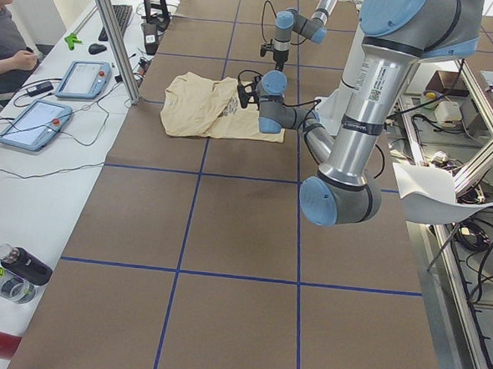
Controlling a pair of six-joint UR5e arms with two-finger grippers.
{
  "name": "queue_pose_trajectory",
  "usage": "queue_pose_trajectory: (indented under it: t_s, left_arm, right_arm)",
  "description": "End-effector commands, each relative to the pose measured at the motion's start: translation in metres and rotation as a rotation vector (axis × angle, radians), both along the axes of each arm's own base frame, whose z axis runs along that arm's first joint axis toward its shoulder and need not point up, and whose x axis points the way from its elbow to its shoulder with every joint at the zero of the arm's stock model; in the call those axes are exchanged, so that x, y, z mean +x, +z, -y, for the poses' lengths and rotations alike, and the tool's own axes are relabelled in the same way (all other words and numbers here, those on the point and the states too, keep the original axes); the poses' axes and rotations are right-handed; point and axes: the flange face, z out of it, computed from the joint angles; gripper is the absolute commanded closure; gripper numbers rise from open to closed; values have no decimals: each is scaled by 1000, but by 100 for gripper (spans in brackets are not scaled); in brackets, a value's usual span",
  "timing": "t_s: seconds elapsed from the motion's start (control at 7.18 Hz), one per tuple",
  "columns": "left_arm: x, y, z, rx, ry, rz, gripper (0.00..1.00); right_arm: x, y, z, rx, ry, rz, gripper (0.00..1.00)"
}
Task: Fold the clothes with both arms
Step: 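Lower both grippers to the hem corners nearest the robot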
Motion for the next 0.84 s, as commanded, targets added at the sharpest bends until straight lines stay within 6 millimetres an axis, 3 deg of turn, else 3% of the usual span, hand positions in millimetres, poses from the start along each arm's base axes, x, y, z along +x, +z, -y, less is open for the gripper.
queue_pose_trajectory:
  t_s: [0.0, 0.42, 0.7]
  left_arm:
    - [0, 1, 0, -1, -2, 2, 1]
    - [1, 0, 0, 0, 0, 1, 1]
    - [1, 1, 0, -1, 0, 2, 1]
  right_arm:
    - [-1, 0, 0, -1, -1, 0, 52]
    - [1, -1, 0, 0, 1, 2, 100]
    - [5, -4, 1, 6, 7, 9, 100]
